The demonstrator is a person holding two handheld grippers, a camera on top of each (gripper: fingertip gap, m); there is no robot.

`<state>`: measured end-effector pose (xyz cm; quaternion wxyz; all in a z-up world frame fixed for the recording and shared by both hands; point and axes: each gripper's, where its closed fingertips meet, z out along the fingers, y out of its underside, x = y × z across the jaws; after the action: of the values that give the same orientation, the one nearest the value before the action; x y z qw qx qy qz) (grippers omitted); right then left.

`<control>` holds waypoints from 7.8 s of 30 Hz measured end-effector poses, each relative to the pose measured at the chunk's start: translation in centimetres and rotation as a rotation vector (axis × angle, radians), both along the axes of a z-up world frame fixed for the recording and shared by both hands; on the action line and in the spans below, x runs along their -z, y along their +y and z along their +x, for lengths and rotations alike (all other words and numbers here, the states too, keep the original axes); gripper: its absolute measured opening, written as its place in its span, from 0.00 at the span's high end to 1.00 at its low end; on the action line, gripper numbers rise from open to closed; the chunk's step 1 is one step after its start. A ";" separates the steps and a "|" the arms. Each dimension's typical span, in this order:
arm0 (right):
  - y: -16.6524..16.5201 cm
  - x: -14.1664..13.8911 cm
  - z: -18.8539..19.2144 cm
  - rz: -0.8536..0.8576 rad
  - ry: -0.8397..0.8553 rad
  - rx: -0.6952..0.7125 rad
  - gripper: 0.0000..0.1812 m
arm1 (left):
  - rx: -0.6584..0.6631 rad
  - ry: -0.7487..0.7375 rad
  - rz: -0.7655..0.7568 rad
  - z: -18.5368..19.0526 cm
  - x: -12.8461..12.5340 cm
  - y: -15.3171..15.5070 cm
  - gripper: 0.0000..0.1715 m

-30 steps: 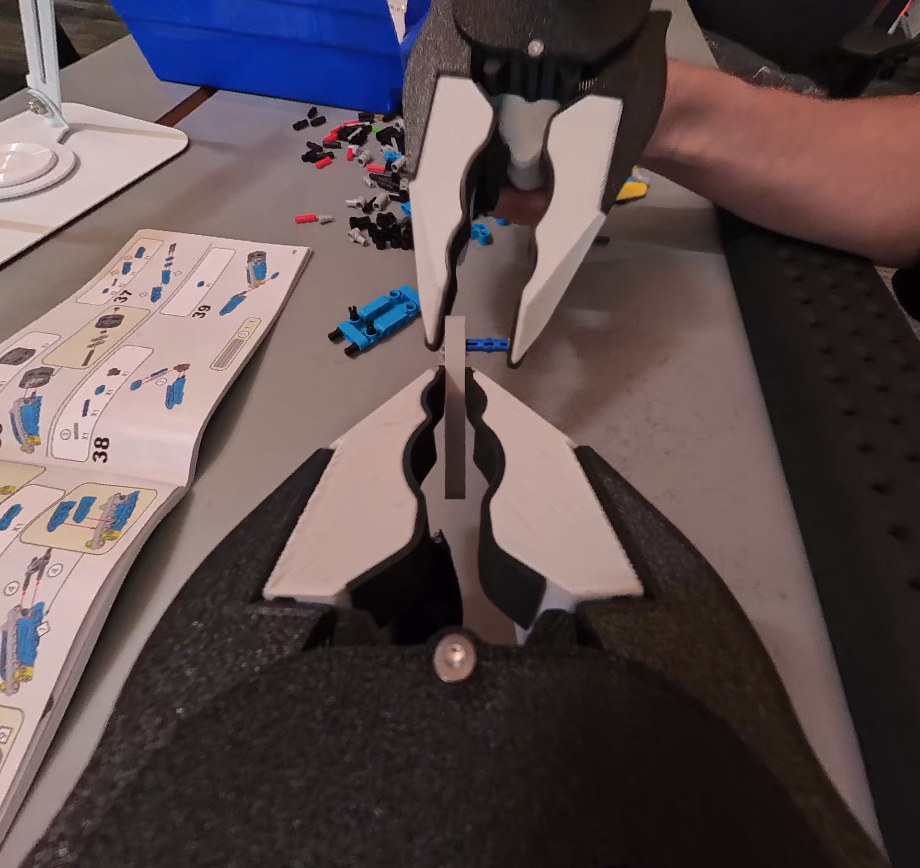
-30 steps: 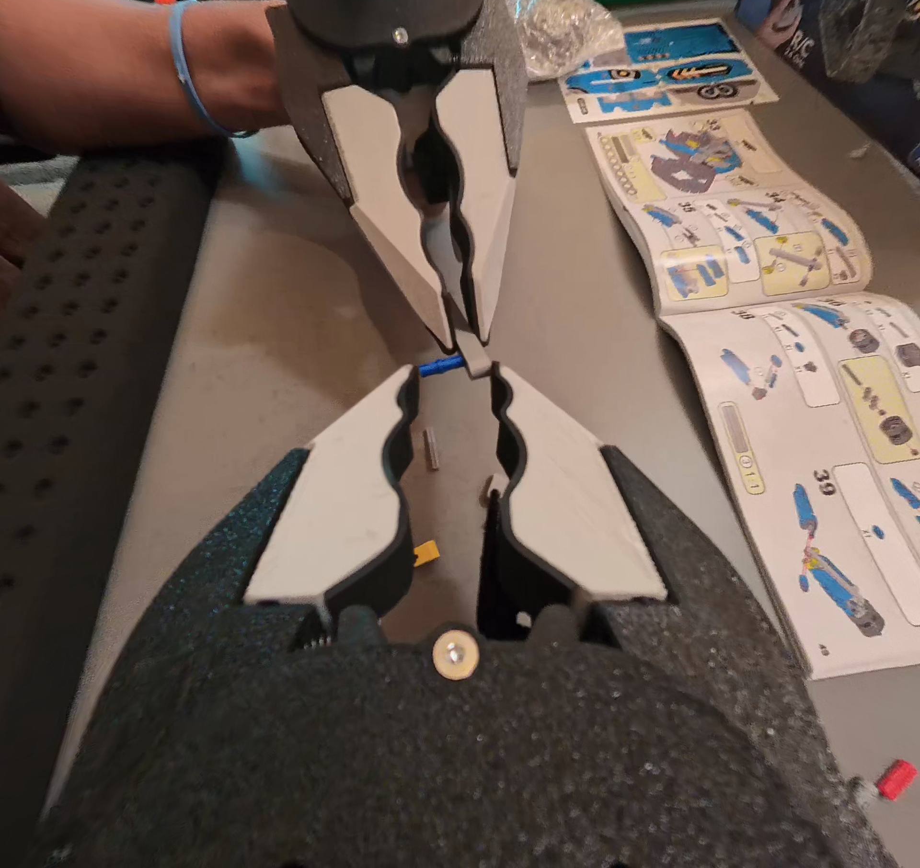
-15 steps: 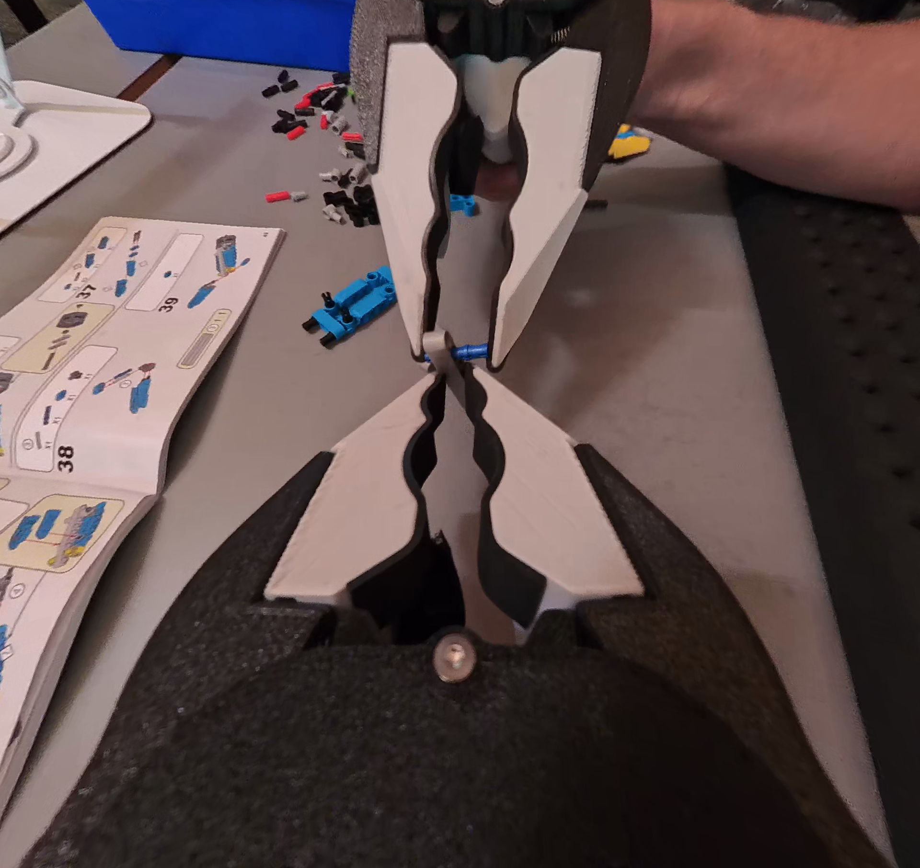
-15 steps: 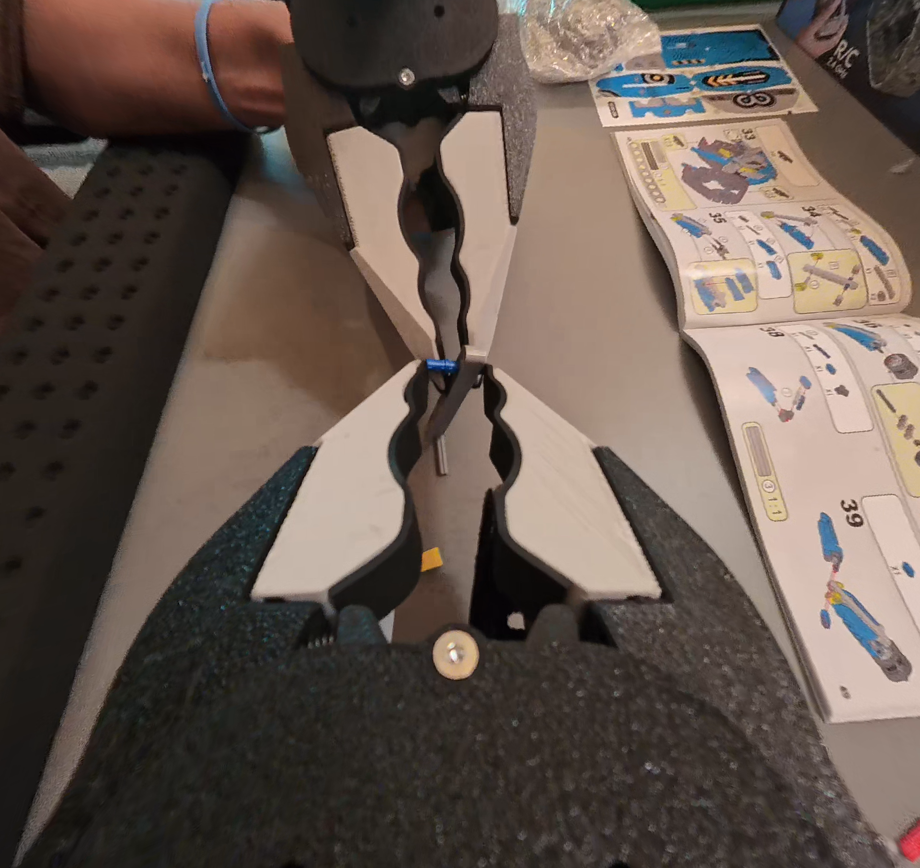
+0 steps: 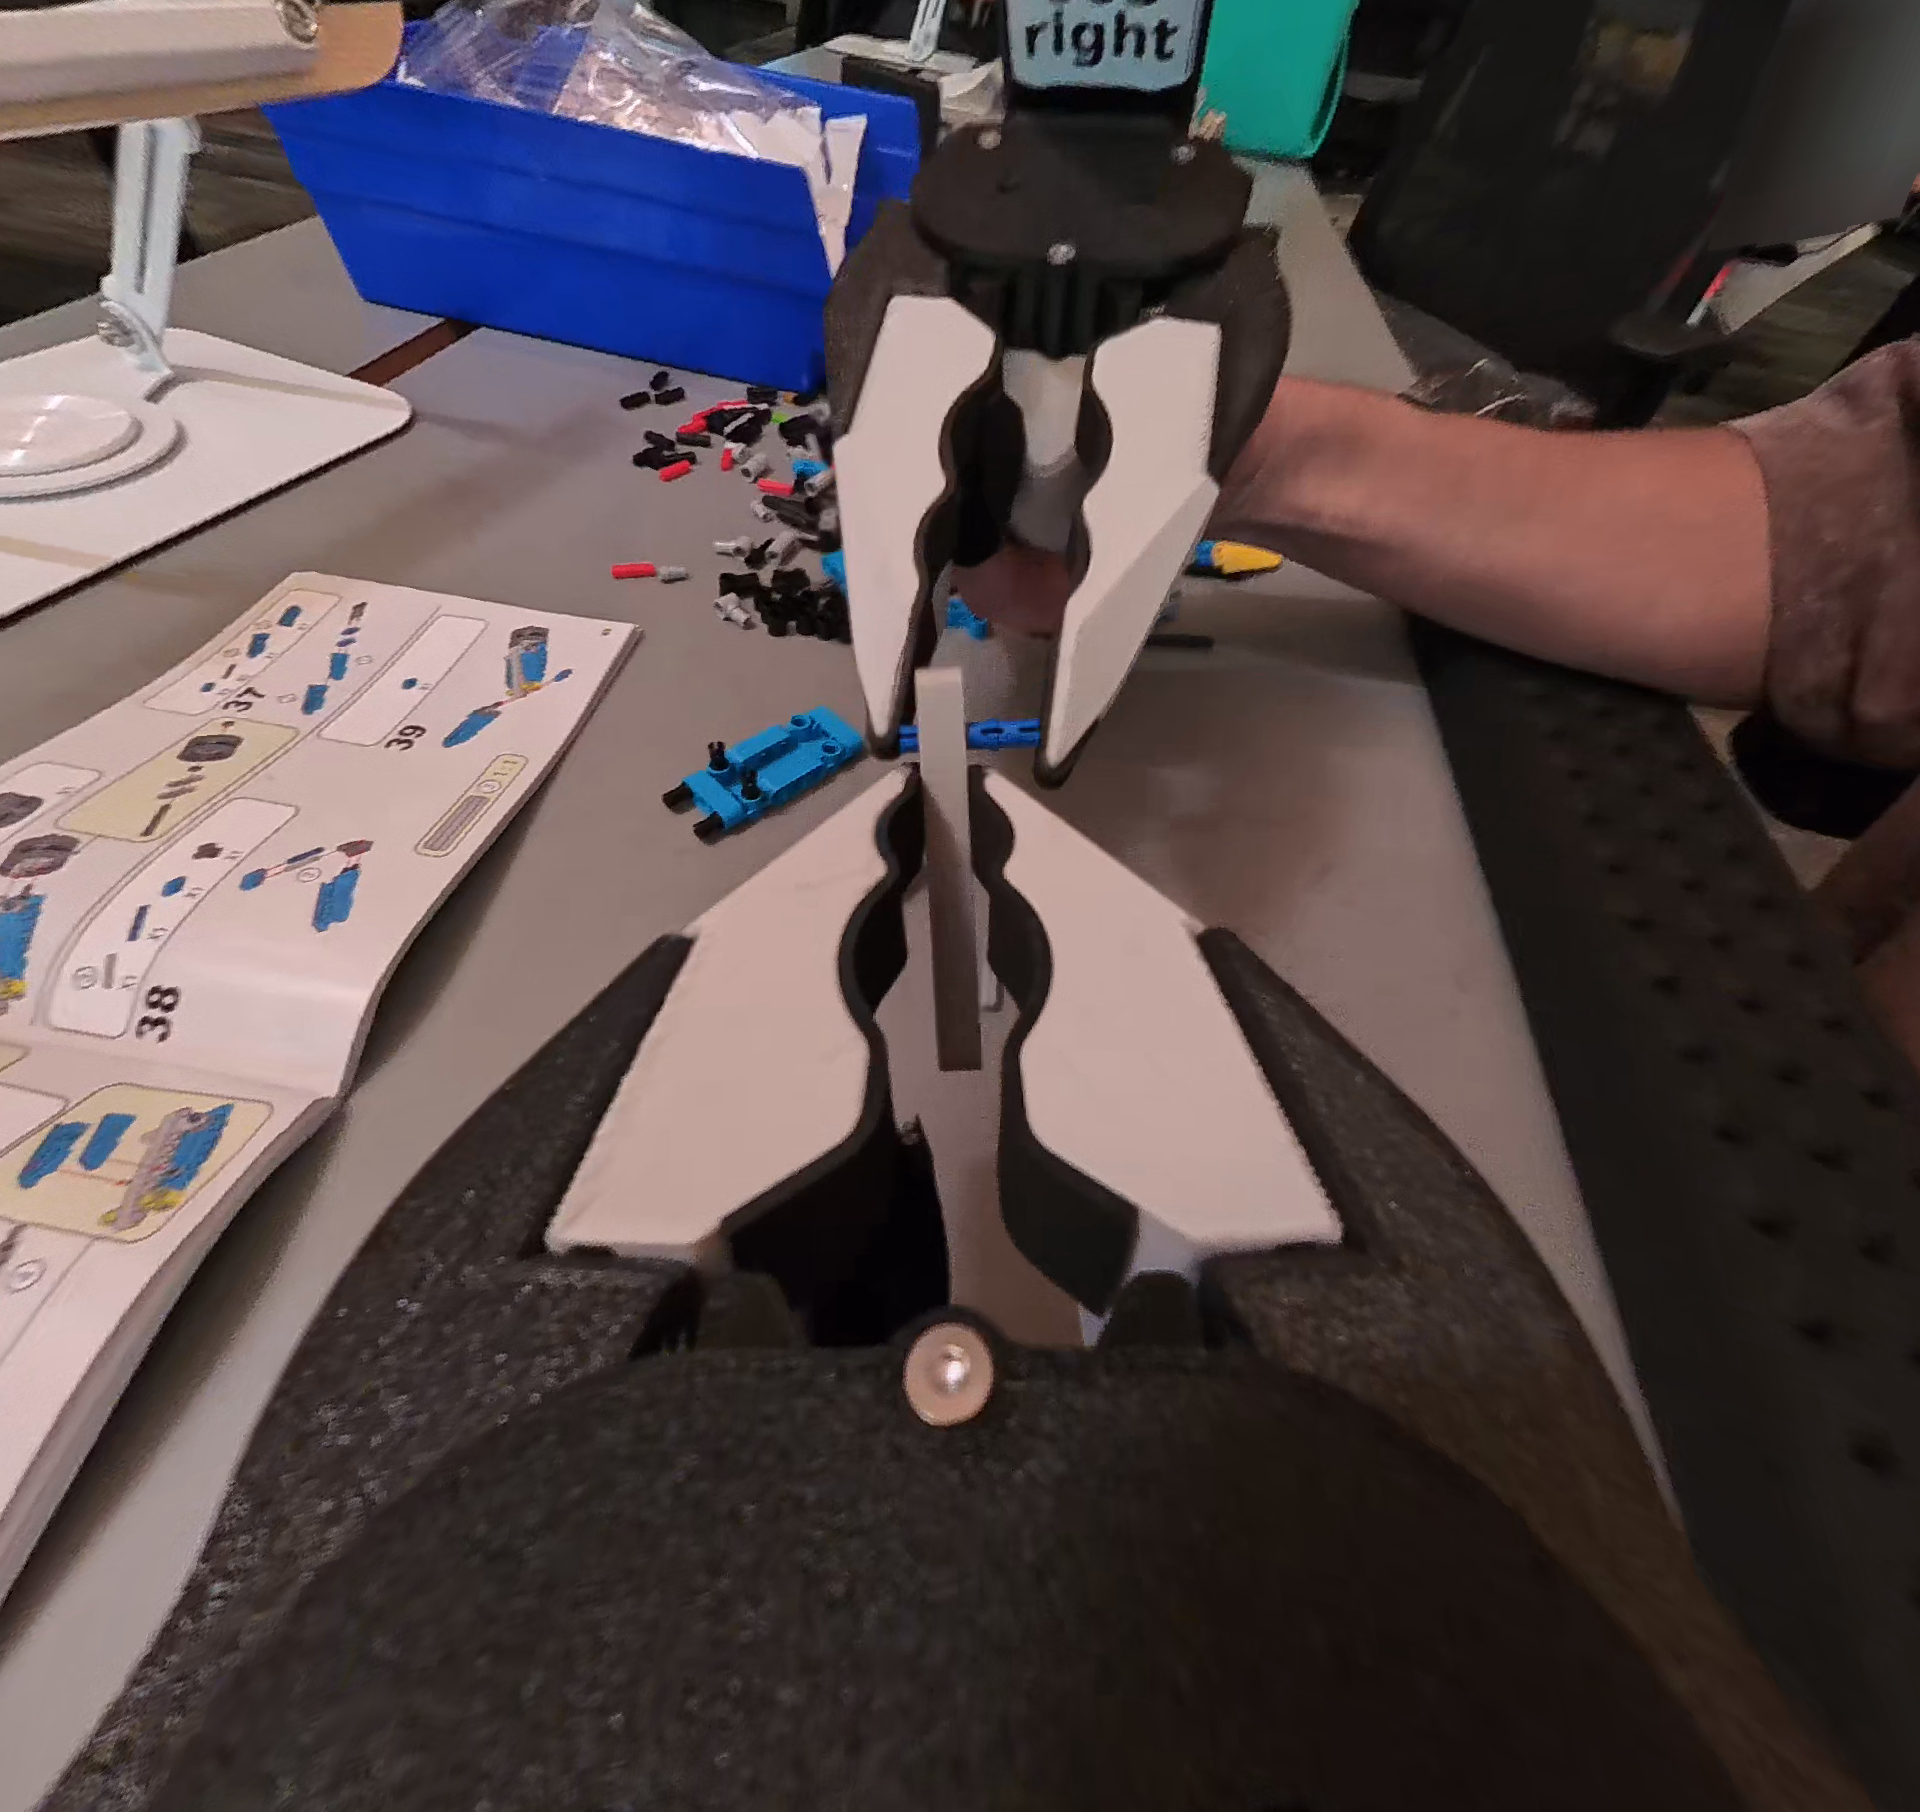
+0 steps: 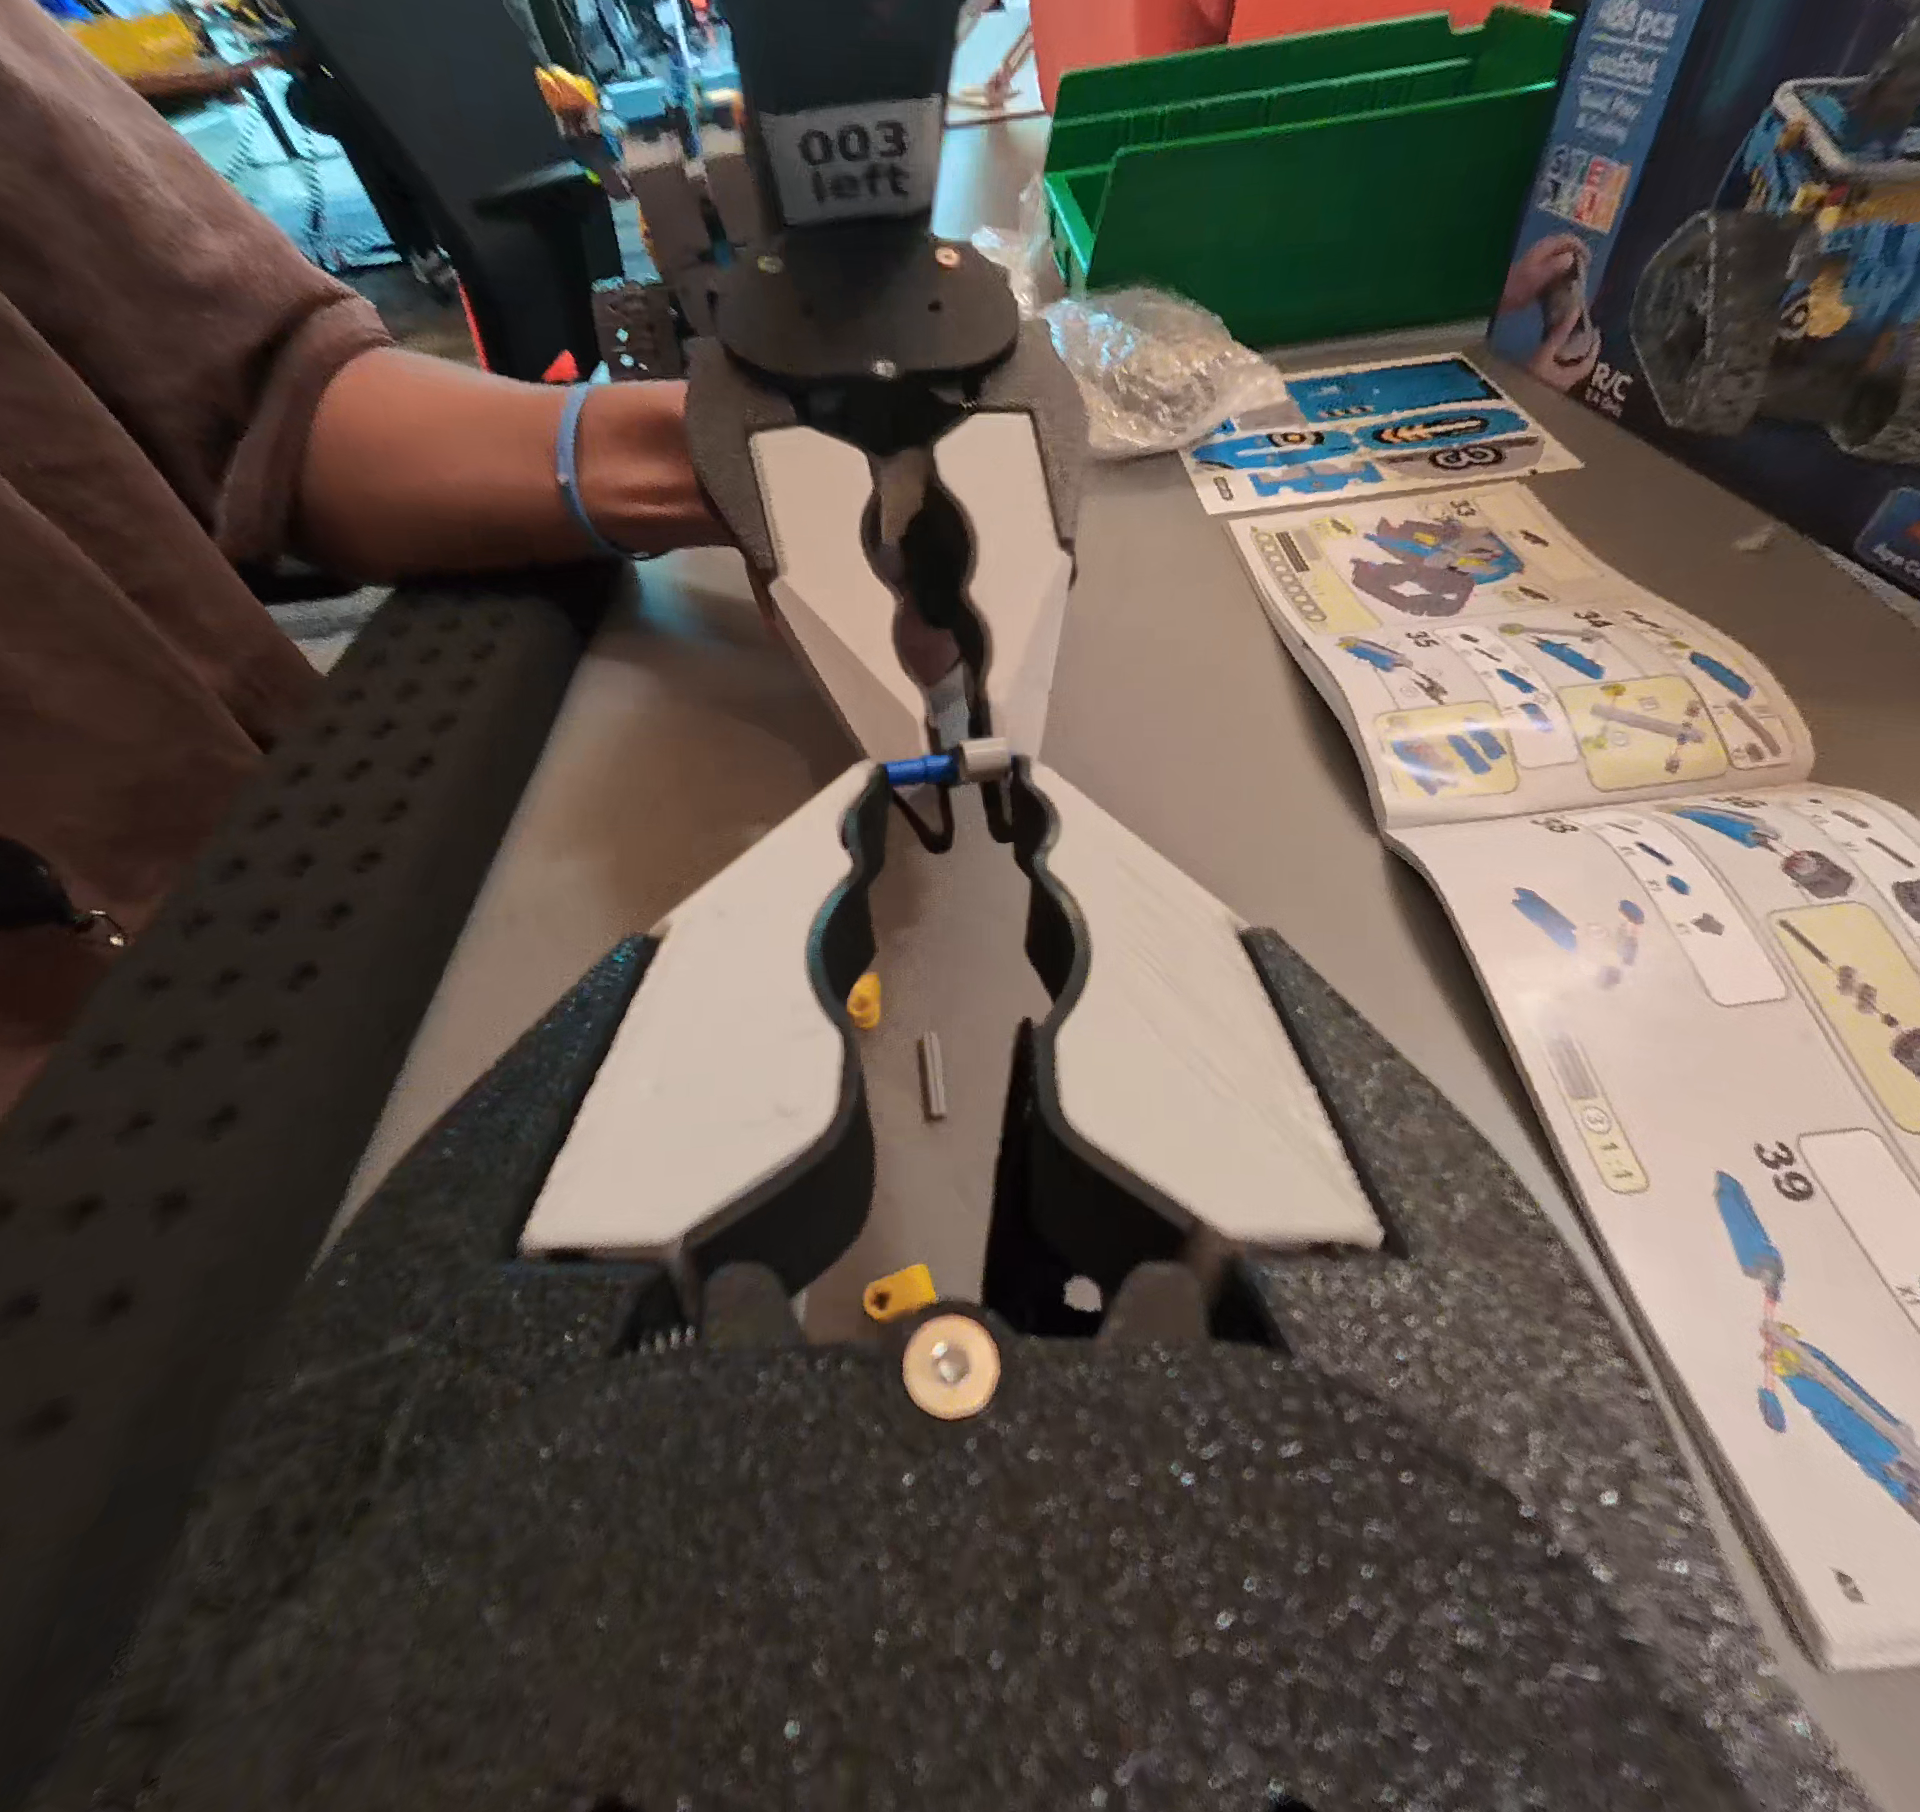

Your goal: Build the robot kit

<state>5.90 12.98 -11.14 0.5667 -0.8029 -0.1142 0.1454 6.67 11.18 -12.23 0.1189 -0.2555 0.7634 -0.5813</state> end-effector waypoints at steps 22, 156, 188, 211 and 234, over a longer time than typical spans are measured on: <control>-0.2 5.8 0.8 -0.395 -0.507 0.094 0.91 | -0.038 -0.089 0.541 0.2 5.3 1.0 0.97; -0.7 8.9 -0.3 -0.423 -0.144 -0.008 0.96 | -0.435 0.341 0.012 4.4 4.3 5.3 0.96; 0.2 9.6 0.9 -0.444 -0.235 0.098 0.94 | -0.223 0.389 0.319 0.9 8.3 2.1 0.96; -1.1 6.0 3.6 -0.246 -0.551 0.139 0.96 | -0.181 0.606 -0.095 1.2 5.7 2.1 0.96; -1.2 5.5 4.2 -0.218 -0.617 0.165 0.96 | -0.166 0.622 -0.144 1.2 5.1 2.0 0.96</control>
<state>10.12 11.75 -16.62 0.4259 -0.8716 -0.1989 -0.1395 7.85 13.21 -17.38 -0.0913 -0.4900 0.6966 -0.5160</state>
